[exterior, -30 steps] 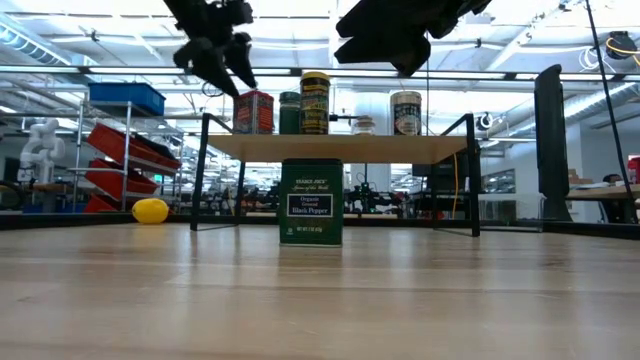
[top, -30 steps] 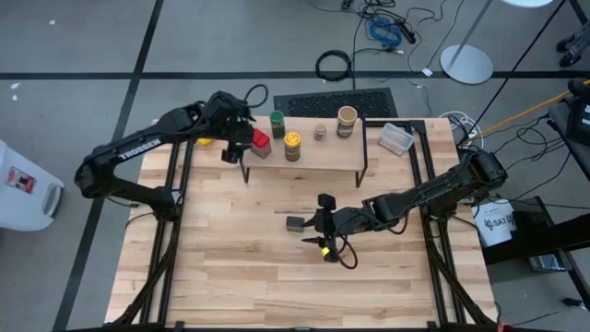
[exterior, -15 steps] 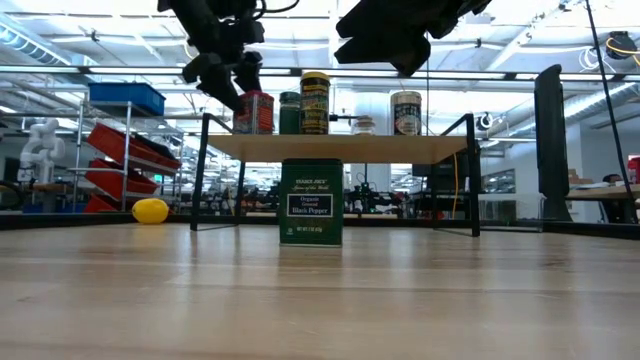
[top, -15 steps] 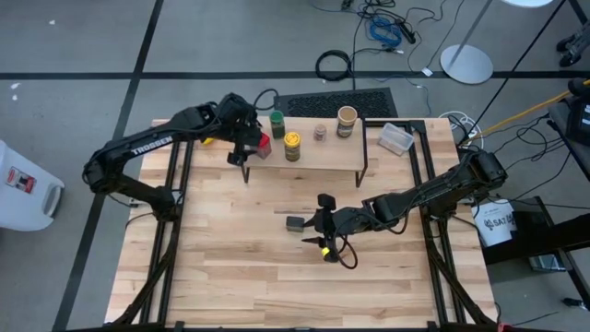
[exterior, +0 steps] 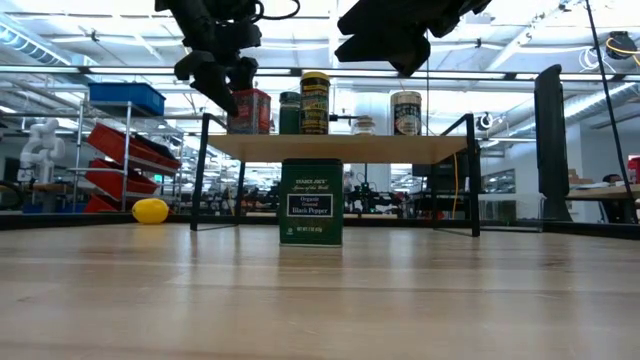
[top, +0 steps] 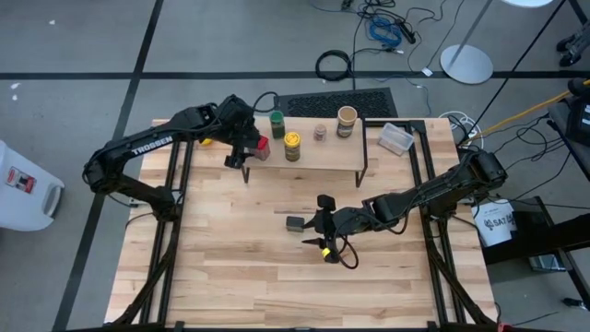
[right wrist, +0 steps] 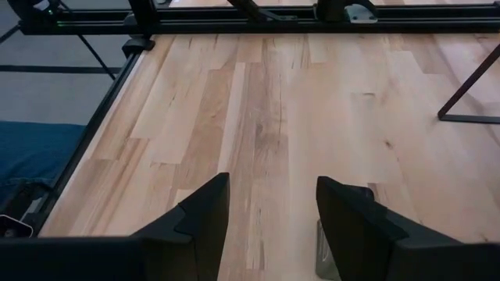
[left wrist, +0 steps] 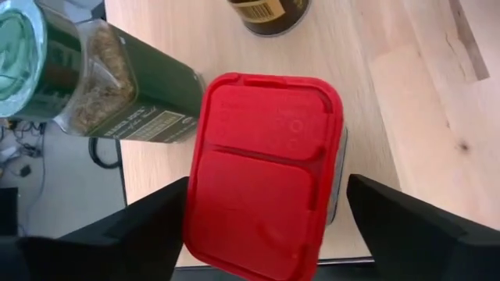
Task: Shelf spices
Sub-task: Remove the red seasoning can from the shelf
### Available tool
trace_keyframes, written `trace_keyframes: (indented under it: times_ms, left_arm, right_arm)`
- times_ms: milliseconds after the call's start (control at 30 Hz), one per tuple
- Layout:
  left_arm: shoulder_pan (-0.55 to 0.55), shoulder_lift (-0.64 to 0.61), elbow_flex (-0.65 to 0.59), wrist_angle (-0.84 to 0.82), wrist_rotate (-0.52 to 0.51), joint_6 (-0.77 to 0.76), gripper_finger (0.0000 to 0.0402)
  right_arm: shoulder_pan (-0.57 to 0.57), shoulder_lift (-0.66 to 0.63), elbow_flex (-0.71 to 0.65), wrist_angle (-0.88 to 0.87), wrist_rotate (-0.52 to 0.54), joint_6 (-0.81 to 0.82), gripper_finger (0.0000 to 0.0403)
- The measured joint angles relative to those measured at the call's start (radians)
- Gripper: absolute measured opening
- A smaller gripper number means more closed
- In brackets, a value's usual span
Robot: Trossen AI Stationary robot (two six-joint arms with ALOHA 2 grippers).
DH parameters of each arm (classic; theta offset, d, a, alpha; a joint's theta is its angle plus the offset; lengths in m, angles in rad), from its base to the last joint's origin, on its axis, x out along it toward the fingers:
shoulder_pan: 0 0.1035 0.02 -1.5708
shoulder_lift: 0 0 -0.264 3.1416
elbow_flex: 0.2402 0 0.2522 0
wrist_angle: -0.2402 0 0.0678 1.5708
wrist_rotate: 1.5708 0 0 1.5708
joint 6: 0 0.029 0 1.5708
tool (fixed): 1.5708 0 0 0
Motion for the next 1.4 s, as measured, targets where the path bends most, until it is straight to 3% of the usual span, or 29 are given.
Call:
trace_keyframes:
  times_ms: [633,1100,1400]
  left_arm:
    - [-0.012,-0.003,0.06,-0.089,-0.001,-0.09,0.0276]
    - [-0.016,0.004,0.092,-0.091,0.005,-0.173,0.0274]
    - [-0.015,0.024,0.092,-0.095,0.068,-0.219,0.0273]
  right_arm:
    - [0.0,0.0,0.0,0.0,0.0,0.0,0.0181]
    - [0.0,0.0,0.0,0.0,0.0,0.003,0.0181]
    - [0.0,0.0,0.0,0.0,0.0,0.004,0.0181]
